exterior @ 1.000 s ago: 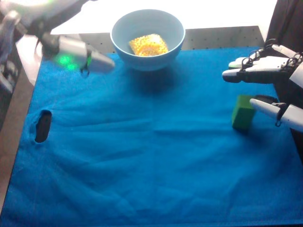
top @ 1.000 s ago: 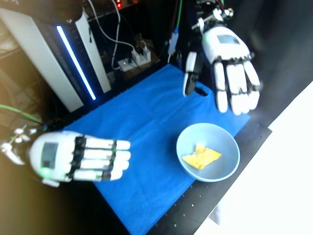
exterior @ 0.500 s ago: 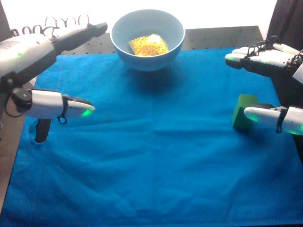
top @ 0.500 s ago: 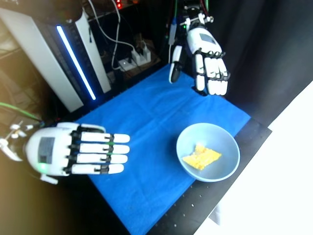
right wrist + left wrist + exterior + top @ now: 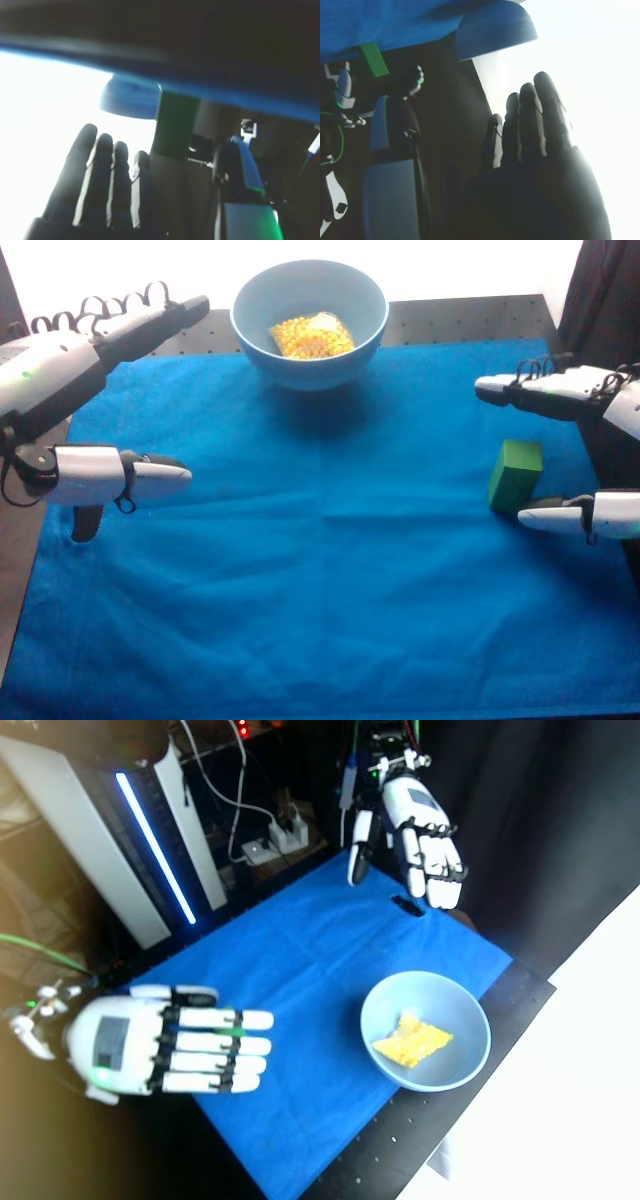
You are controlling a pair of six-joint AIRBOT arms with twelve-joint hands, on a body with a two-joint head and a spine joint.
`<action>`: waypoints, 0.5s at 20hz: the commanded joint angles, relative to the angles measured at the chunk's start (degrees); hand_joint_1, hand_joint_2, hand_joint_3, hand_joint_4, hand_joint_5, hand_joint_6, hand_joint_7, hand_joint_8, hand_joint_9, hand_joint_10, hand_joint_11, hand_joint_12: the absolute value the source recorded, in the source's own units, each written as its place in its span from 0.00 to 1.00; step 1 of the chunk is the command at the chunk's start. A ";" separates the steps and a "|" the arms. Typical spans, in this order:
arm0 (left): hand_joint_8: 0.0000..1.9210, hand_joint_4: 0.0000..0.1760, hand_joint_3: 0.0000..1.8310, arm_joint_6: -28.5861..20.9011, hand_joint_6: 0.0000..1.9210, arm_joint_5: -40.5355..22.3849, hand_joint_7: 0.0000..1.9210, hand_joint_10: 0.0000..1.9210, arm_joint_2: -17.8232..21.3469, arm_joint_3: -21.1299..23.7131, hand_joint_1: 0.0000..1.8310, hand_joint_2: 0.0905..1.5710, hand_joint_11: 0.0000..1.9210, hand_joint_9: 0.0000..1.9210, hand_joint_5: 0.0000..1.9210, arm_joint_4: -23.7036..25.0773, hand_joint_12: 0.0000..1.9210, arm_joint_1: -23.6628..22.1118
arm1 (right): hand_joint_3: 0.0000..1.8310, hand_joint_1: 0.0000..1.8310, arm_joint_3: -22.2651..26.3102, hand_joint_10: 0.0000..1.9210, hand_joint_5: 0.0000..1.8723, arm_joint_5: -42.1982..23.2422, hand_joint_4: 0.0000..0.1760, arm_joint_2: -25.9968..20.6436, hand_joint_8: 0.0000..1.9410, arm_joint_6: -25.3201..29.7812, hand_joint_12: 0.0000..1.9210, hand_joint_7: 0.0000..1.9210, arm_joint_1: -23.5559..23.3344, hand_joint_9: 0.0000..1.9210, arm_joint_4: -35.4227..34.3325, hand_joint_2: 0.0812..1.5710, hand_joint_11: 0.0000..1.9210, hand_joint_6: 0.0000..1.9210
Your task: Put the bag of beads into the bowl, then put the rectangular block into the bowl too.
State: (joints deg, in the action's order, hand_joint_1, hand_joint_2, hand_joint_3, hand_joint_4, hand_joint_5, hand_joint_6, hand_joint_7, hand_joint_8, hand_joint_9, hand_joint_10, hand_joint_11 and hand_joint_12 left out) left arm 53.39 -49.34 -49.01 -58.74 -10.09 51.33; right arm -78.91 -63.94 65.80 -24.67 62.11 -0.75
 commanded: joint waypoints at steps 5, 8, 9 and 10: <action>0.00 0.80 0.00 -0.39 0.00 -7.03 0.09 0.00 0.09 0.00 0.49 0.61 0.00 0.10 0.01 -0.40 0.30 0.04 | 0.00 0.65 -0.36 0.05 0.35 -6.50 0.00 0.26 0.01 0.27 0.48 0.45 -0.46 0.50 -1.65 0.62 0.34 0.00; 0.00 0.88 0.00 -0.43 0.00 -6.85 0.09 0.00 -0.05 0.00 0.49 0.61 0.00 0.10 0.01 -0.42 0.29 0.22 | 0.00 0.62 -0.35 0.36 0.40 -6.51 0.00 0.50 0.02 0.27 0.70 0.53 -0.55 0.45 -1.69 0.61 0.33 0.00; 0.00 0.88 0.00 -0.43 0.00 -6.71 0.09 0.00 -0.11 0.00 0.50 0.61 0.00 0.10 0.01 -0.43 0.29 0.28 | 0.00 0.62 -0.34 0.46 0.42 -6.52 0.00 0.70 0.03 0.27 0.73 0.55 -0.72 0.43 -1.69 0.60 0.33 0.00; 0.00 0.89 0.00 -0.44 0.00 -6.64 0.10 0.00 -0.13 0.00 0.50 0.61 0.00 0.10 0.01 -0.48 0.31 0.32 | 0.00 0.60 -0.34 0.46 0.42 -6.53 0.00 0.82 0.02 0.27 0.71 0.55 -0.87 0.41 -1.69 0.60 0.33 0.00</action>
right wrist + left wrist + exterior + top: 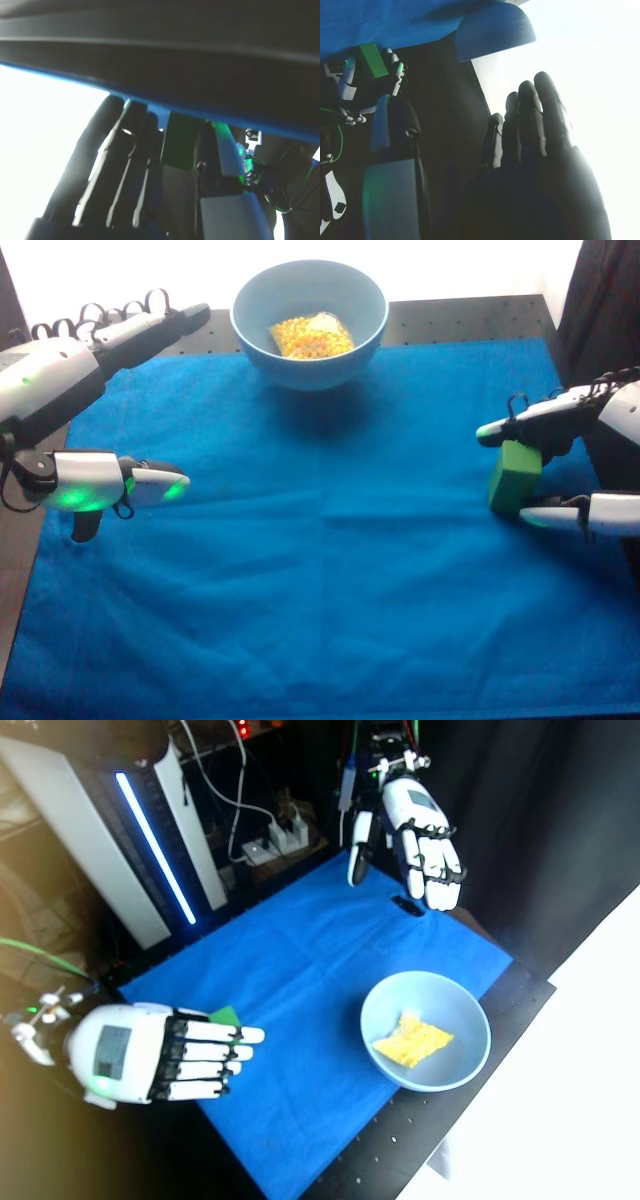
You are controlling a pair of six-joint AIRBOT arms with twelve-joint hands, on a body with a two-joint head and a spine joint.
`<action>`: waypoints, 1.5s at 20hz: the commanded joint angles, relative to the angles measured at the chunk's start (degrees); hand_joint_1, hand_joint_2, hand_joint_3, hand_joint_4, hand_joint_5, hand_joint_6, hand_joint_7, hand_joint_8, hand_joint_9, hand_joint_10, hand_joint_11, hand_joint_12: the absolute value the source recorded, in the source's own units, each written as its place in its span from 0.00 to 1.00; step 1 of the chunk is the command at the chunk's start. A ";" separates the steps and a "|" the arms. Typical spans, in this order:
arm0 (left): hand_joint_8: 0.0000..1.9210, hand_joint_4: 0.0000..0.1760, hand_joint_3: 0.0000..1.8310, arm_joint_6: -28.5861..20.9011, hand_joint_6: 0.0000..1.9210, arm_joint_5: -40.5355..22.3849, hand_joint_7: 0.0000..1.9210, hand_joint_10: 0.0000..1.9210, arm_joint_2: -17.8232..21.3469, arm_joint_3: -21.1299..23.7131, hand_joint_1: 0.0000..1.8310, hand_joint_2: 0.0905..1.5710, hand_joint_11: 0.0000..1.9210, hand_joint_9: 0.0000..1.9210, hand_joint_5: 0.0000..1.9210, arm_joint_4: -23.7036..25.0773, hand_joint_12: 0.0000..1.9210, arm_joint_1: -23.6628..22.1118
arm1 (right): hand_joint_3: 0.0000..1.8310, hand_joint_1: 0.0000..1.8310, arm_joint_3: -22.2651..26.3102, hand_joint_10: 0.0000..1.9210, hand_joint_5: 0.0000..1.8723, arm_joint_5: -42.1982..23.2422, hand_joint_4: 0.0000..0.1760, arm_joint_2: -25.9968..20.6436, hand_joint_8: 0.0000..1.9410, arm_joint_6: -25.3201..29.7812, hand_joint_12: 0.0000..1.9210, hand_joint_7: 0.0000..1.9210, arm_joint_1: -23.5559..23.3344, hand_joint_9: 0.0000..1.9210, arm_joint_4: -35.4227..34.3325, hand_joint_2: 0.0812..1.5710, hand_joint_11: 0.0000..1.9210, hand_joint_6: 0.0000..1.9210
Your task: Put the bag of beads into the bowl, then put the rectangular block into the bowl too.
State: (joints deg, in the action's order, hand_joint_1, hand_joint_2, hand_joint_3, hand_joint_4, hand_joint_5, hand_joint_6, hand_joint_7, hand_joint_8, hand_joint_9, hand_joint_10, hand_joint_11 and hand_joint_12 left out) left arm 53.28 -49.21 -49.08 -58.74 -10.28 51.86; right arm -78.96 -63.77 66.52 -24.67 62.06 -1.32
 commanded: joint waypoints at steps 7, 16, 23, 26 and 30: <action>0.00 0.86 0.00 -0.33 0.00 -6.73 0.11 0.00 -0.28 0.00 0.51 0.61 0.00 0.11 0.01 -0.58 0.35 0.00 | 0.00 0.53 -0.20 0.40 0.35 -6.80 0.00 0.27 0.00 0.27 0.70 0.45 -1.23 0.36 -1.09 0.56 0.30 0.00; 0.00 0.86 0.00 -0.35 0.00 -6.40 0.11 0.00 -0.66 0.00 0.52 0.63 0.00 0.09 0.01 -0.59 0.30 0.12 | 0.01 0.59 -1.35 0.37 0.54 -6.77 0.00 1.58 0.04 0.27 0.70 0.57 -2.76 0.44 -1.11 0.65 0.30 0.36; 0.00 0.84 0.00 -0.78 0.00 -6.48 0.10 0.00 -0.88 0.00 0.50 0.62 0.00 0.10 0.01 -0.58 0.31 0.56 | 0.00 0.71 -2.09 0.54 0.56 -6.67 0.00 2.33 0.41 0.27 0.69 0.61 -3.34 0.55 -1.11 0.65 0.49 0.39; 0.00 0.84 0.00 -1.10 0.00 -6.50 0.11 0.00 -0.99 0.00 0.50 0.62 0.00 0.10 0.01 -0.59 0.30 0.94 | 0.00 0.70 -2.20 0.48 0.57 -6.65 0.00 2.33 0.39 0.27 0.70 0.63 -3.34 0.58 -1.10 0.65 0.50 0.39; 0.00 0.78 0.00 -1.13 0.00 -6.53 0.11 0.00 -1.24 -0.04 0.50 0.62 0.00 0.10 0.01 -0.59 0.34 0.97 | 0.00 0.70 -2.34 0.39 0.59 -6.65 0.00 2.40 0.33 0.27 0.67 0.66 -3.34 0.65 -1.07 0.64 0.54 0.35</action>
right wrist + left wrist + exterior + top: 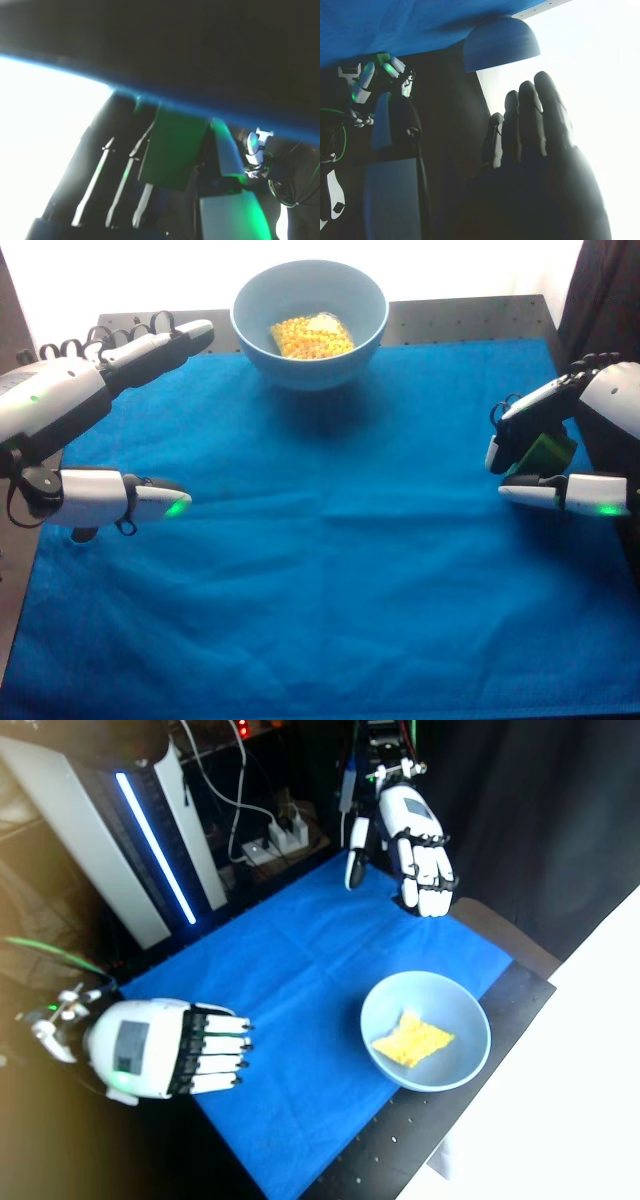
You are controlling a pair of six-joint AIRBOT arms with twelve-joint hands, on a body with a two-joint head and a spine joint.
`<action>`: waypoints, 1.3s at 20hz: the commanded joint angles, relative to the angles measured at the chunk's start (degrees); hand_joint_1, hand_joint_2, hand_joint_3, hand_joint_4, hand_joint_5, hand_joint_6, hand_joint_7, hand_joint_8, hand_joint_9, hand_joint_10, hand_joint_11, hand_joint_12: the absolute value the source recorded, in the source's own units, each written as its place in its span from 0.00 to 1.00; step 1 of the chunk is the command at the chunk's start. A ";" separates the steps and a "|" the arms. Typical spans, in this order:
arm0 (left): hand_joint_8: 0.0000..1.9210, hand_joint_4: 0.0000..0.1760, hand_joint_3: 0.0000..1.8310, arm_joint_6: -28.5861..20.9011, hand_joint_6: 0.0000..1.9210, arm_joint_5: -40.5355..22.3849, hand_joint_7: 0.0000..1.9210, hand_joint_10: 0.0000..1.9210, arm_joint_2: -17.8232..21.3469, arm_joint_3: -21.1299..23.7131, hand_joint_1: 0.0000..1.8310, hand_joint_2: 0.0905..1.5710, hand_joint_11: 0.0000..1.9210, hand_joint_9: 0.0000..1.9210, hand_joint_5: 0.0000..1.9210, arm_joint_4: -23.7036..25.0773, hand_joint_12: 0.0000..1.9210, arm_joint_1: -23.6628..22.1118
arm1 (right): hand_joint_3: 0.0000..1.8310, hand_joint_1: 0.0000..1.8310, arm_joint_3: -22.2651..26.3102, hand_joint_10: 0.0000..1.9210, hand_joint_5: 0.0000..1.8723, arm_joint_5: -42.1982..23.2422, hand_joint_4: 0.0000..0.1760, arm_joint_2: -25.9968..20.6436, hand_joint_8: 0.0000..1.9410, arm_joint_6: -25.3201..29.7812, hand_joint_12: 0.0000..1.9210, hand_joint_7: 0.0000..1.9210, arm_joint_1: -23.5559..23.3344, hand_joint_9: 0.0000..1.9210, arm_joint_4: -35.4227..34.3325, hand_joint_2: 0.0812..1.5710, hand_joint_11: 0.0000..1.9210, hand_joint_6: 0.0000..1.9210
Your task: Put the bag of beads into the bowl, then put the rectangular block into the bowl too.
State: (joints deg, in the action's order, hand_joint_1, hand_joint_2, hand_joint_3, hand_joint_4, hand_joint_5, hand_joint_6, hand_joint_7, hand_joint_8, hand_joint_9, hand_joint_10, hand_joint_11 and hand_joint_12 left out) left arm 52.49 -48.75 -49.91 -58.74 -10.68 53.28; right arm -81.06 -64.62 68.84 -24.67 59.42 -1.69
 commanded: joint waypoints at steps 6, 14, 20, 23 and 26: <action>0.00 0.77 0.00 -0.46 0.00 -7.03 0.13 0.01 -0.61 -0.05 0.50 0.61 0.00 0.12 0.02 -0.20 0.35 -0.40 | 0.00 0.59 -0.25 0.21 0.45 -5.81 0.00 0.08 0.16 0.27 0.56 0.47 -0.71 0.45 -0.51 0.60 0.34 0.14; 0.00 0.70 0.00 -0.78 0.00 -7.23 0.13 0.00 -0.72 -0.04 0.48 0.62 0.00 0.12 0.02 -0.20 0.35 -0.30 | 0.00 0.49 -0.27 0.00 0.21 -5.82 0.23 -0.08 0.00 0.27 0.35 0.21 -0.75 0.23 -0.51 0.52 0.16 0.00; 0.00 0.70 0.00 -1.37 0.00 -7.57 0.14 0.00 -0.76 -0.02 0.48 0.62 0.00 0.12 0.01 -0.20 0.34 0.15 | 0.00 0.52 -0.27 0.01 0.27 -5.81 0.18 -0.65 0.00 0.27 0.47 0.25 -0.75 0.29 -0.68 0.53 0.19 0.00; 0.00 0.83 0.00 -1.54 0.00 -7.70 0.13 0.00 -0.84 -0.02 0.49 0.62 0.00 0.12 0.02 -0.21 0.31 0.28 | 0.00 0.58 -0.24 0.00 0.30 -5.80 0.00 -0.65 0.01 0.27 0.51 0.26 -0.74 0.28 -1.00 0.56 0.14 0.00; 0.00 0.78 0.00 -1.67 0.00 -7.79 0.14 0.00 -0.84 -0.02 0.48 0.62 0.00 0.12 0.03 -0.21 0.34 0.35 | 0.00 0.65 -0.21 0.02 0.31 -5.78 0.00 -0.73 0.01 0.27 0.51 0.30 -0.73 0.35 -1.06 0.58 0.21 0.00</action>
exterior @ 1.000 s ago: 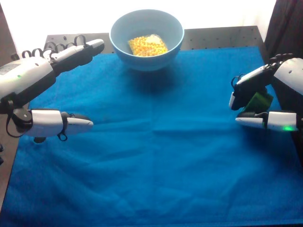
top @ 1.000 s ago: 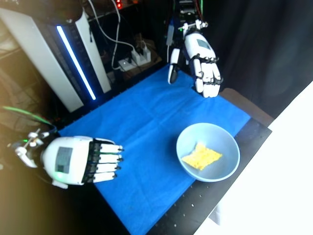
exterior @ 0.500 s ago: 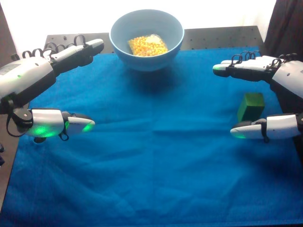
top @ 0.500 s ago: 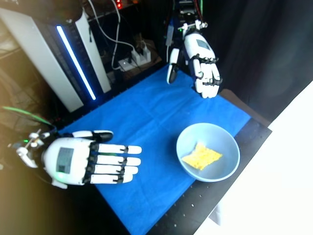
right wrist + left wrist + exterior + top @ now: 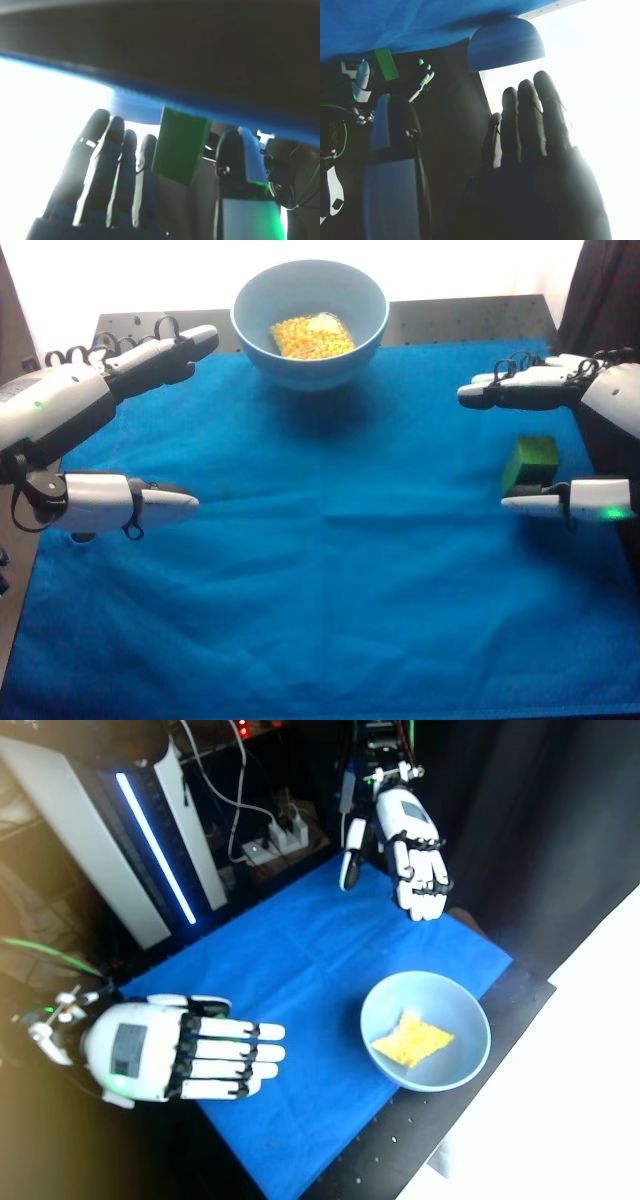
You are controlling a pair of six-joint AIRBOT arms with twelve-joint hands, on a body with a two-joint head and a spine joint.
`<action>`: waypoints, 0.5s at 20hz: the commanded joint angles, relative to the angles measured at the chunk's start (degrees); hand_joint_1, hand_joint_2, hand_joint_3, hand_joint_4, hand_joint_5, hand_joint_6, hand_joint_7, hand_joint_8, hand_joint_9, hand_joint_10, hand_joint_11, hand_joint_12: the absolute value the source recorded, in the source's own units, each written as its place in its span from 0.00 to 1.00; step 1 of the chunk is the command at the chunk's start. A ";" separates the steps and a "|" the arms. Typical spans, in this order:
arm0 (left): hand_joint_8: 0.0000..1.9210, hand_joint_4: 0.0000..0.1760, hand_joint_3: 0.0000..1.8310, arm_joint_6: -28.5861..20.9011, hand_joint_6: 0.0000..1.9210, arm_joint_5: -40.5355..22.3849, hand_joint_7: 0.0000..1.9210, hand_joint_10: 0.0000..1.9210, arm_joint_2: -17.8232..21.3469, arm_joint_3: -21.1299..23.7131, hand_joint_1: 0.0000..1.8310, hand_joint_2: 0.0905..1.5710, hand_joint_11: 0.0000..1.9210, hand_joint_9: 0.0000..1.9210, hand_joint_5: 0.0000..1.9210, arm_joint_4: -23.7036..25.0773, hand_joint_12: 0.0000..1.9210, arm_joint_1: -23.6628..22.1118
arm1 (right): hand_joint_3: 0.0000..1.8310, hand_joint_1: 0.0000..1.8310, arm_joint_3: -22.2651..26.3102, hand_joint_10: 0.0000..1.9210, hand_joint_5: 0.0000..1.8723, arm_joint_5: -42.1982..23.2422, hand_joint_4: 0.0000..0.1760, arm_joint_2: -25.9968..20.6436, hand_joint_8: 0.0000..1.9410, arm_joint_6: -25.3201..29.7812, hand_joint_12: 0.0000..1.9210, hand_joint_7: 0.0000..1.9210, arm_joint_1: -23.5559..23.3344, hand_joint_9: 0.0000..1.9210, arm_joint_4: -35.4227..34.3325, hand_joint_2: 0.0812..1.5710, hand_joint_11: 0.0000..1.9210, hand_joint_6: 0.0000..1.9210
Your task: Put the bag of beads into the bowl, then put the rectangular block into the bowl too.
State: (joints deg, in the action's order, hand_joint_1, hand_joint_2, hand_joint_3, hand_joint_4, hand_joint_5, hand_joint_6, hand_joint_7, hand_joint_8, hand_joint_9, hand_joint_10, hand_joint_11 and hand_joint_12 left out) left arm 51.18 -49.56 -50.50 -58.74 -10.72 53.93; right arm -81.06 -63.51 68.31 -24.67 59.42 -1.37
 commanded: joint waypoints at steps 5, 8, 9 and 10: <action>0.00 0.78 0.00 -0.59 0.00 -7.08 0.13 0.00 -0.34 0.01 0.49 0.62 0.00 0.11 0.02 -0.17 0.31 -0.07 | 0.00 0.63 -0.15 0.01 0.32 -6.10 0.00 -0.68 0.00 0.27 0.50 0.32 -0.48 0.35 -1.29 0.59 0.22 0.00; 0.00 0.81 0.00 -0.73 0.00 -7.23 0.13 0.00 -0.35 0.03 0.48 0.62 0.00 0.12 0.02 -0.17 0.31 0.07 | 0.00 0.65 0.21 0.01 0.33 -6.04 0.00 -0.83 0.00 0.27 0.52 0.33 -0.20 0.35 -1.27 0.60 0.22 0.00; 0.00 0.79 0.00 -0.75 0.00 -7.23 0.13 0.00 -0.38 0.03 0.48 0.62 0.00 0.12 0.02 -0.17 0.30 0.08 | 0.00 0.62 0.39 0.01 0.33 -6.04 0.00 -0.95 0.00 0.27 0.49 0.33 -0.06 0.36 -1.27 0.59 0.24 0.00; 0.00 0.78 0.00 -0.75 0.00 -7.23 0.13 0.00 -0.40 0.03 0.48 0.62 0.00 0.12 0.02 -0.17 0.30 0.09 | 0.00 0.62 0.54 0.01 0.32 -6.04 0.00 -1.13 0.00 0.27 0.49 0.33 0.08 0.37 -1.26 0.58 0.25 0.00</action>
State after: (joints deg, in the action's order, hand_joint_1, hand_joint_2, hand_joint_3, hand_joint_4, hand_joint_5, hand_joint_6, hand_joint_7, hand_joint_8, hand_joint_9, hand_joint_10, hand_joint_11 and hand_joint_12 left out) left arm 50.92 -49.63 -50.57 -58.74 -10.72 54.52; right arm -80.49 -62.70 67.59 -24.67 59.59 -1.21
